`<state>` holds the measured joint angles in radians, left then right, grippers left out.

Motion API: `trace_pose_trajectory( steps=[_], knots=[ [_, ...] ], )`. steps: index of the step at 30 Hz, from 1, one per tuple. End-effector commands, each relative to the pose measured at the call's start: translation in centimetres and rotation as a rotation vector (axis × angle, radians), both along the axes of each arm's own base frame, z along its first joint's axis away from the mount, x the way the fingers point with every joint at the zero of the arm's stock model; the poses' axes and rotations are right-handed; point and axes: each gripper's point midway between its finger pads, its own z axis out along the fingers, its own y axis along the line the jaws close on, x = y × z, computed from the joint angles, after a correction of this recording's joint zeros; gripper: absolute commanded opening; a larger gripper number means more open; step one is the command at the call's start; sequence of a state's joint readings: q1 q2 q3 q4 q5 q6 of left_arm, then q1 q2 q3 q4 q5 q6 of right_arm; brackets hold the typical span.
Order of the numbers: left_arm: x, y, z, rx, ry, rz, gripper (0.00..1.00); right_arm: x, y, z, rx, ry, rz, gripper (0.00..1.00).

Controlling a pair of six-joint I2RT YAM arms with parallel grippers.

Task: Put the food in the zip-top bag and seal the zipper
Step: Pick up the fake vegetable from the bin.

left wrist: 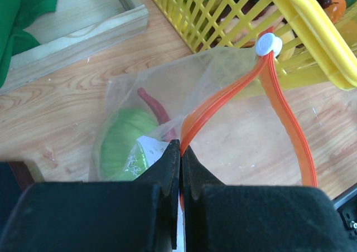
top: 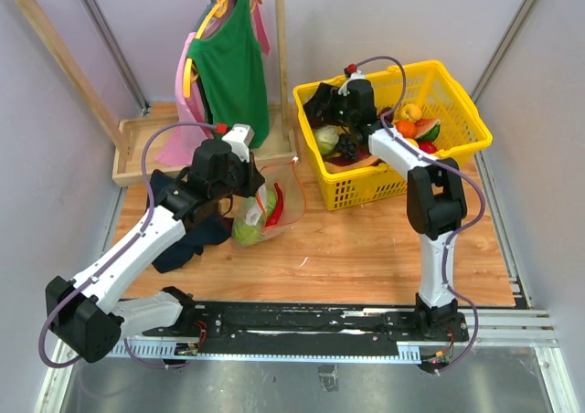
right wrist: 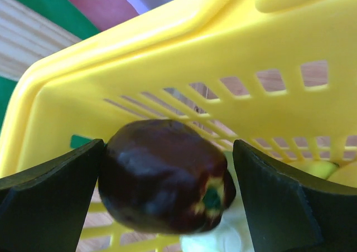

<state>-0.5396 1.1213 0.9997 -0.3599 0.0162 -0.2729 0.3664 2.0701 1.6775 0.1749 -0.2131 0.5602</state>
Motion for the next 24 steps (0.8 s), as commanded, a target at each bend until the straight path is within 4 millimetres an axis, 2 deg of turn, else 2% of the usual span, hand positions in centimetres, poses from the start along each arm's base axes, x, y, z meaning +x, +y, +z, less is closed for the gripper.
trace_pose_trajectory(
  steps=[1,6,9,11,14,15,24],
  knots=[
    [0.6,0.1,0.1,0.006,-0.019,0.007,0.00,2.0,0.5,1.6,0.109,-0.053,0.001,1.00],
    [0.6,0.1,0.1,0.007,-0.018,0.007,0.00,1.6,0.6,1.4,0.123,-0.059,0.026,0.85],
    [0.5,0.1,0.1,0.004,-0.018,0.005,0.01,1.0,-0.1,2.5,0.125,-0.086,0.026,0.72],
    [0.5,0.0,0.2,0.000,-0.021,0.004,0.01,0.6,-0.7,3.3,0.119,-0.100,0.024,0.68],
    [0.4,0.0,0.3,-0.004,-0.023,0.000,0.00,-0.2,-1.8,4.1,0.099,-0.117,0.016,0.66],
    [0.4,0.0,0.3,-0.006,-0.022,-0.001,0.01,-0.8,-2.2,5.6,0.096,-0.142,0.012,0.66],
    [-0.1,-0.5,0.9,-0.036,-0.027,-0.023,0.00,-5.5,-5.2,10.8,-0.013,-0.244,0.005,0.64]
  ],
)
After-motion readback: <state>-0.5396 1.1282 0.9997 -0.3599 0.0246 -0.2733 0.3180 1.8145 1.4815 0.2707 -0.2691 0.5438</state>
